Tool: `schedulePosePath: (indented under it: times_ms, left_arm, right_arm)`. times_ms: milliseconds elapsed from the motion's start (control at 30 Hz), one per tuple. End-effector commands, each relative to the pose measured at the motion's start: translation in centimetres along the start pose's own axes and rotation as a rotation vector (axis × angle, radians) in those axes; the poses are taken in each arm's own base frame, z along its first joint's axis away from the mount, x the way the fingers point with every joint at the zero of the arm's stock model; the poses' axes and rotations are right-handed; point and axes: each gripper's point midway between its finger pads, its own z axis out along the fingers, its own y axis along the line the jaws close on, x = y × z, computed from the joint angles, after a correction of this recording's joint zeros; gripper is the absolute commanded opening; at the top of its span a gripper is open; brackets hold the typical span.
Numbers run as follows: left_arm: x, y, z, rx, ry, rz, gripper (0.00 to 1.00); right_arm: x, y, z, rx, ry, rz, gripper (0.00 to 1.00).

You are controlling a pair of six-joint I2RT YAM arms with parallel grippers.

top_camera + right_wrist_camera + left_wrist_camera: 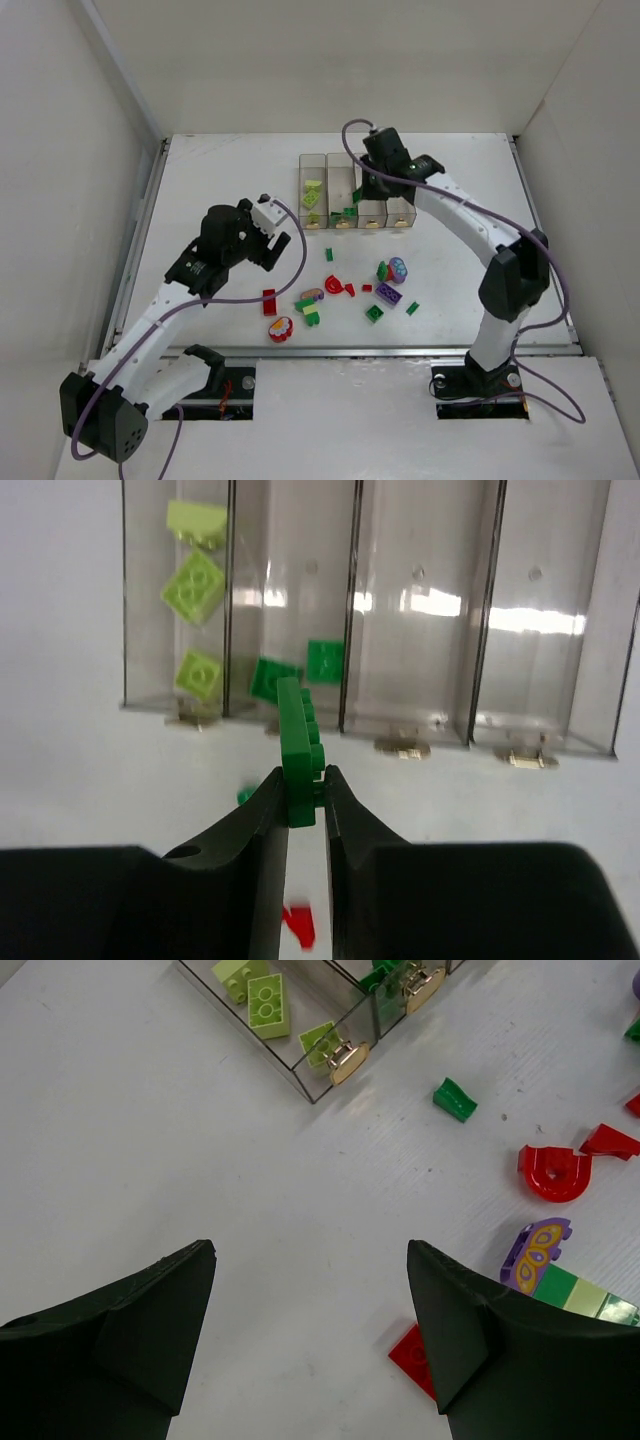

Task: Sort the legos into containers by color

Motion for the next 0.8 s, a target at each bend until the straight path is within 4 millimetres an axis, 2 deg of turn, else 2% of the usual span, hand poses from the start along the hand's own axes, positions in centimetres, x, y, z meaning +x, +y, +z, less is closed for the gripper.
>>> schedulePosePath:
  times_ms: [0,33,100,133,167,233,300,333,400,467,533,567,600,633,667,700,733,767]
  left_arm:
    - [-0.5,0.4,-0.3,-0.039,-0.029,-0.005,0.74]
    - [-0.2,0.3,-0.4,-0.039,-0.029,-0.005,0.74]
    - [0.0,0.4,-0.3,-0.048,-0.027,-0.015,0.74]
    - [-0.2,0.4,-0.5,-0.051,-0.037,-0.013,0.74]
    - [0.3,0.3,-0.4,-0.048,-0.027,-0.015,0.74]
    - [0.1,0.3,-0.6,-0.051,-0.036,-0.023,0.76]
    - [0.6,0.3,-0.5,-0.056,-0.023,-0.024,0.77]
    - [0.4,0.4,-0.5,-0.059,-0.031,-0.023,0.78]
    - [0.4,0.4,-0.5,-0.059,-0.031,-0.023,0.78]
    - [0.5,0.4,-0.4,-0.059,-0.033,-0.023,0.78]
    - [0.5,0.3,-0.4,-0.059,-0.033,-0.032,0.78]
    - [0.4,0.6,-0.4,-0.071,-0.039,-0.031,0.78]
    - [0.4,0.6,-0.4,-0.071,-0.039,-0.031,0.78]
    - [0.4,0.7,-0.4,-0.082,-0.036,-0.041,0.78]
    - [0.3,1.2,-0.4,-0.107,-0.038,-0.04,0.78]
    - [0.6,1.4,-0.3,-0.127,-0.036,-0.056,0.78]
    - [0.9,1.7,-0.2,-0.15,-0.031,-0.078,0.78]
    - [1.4,2.7,-0.4,-0.218,-0.018,-0.094,0.79]
  right_arm:
    - [-2.9,1.5,2.7,-0.004,-0.063,0.043,0.0]
    - [-3.7,1.2,4.1,0.01,-0.058,0.024,0.0]
    - [-4.2,1.4,5.4,0.004,-0.041,0.008,0.0]
    - [-5.7,2.2,5.2,-0.018,-0.066,0.002,0.01]
    - [-4.9,1.5,6.8,0.009,-0.025,-0.009,0.05]
    - [-5.4,1.2,7.1,0.037,-0.025,-0.023,0.44]
    - [-5.9,0.9,6.9,0.059,-0.036,-0.023,0.87]
    - [-6.1,0.6,6.9,0.077,-0.044,-0.023,0.94]
    - [-7.2,0.7,5.1,0.069,-0.085,-0.015,0.99]
    - [-7.6,1.2,4.0,0.031,-0.102,-0.024,0.99]
    - [-8.0,1.7,1.9,-0.025,-0.131,-0.067,0.99]
    - [-6.8,3.1,0.4,-0.085,-0.139,-0.144,0.99]
    - [-4.3,3.5,1.4,-0.092,-0.079,-0.168,0.99]
    - [-4.6,4.6,-0.8,-0.141,-0.13,-0.236,0.99]
    - [-2.9,5.1,-1.2,-0.161,-0.111,-0.277,0.99]
    - [-0.4,6.6,-1.8,-0.205,-0.073,-0.331,0.99]
    - [2.5,6.3,-2.0,-0.216,-0.025,-0.354,0.99]
    - [4.3,6.5,-2.1,-0.223,0.004,-0.375,0.99]
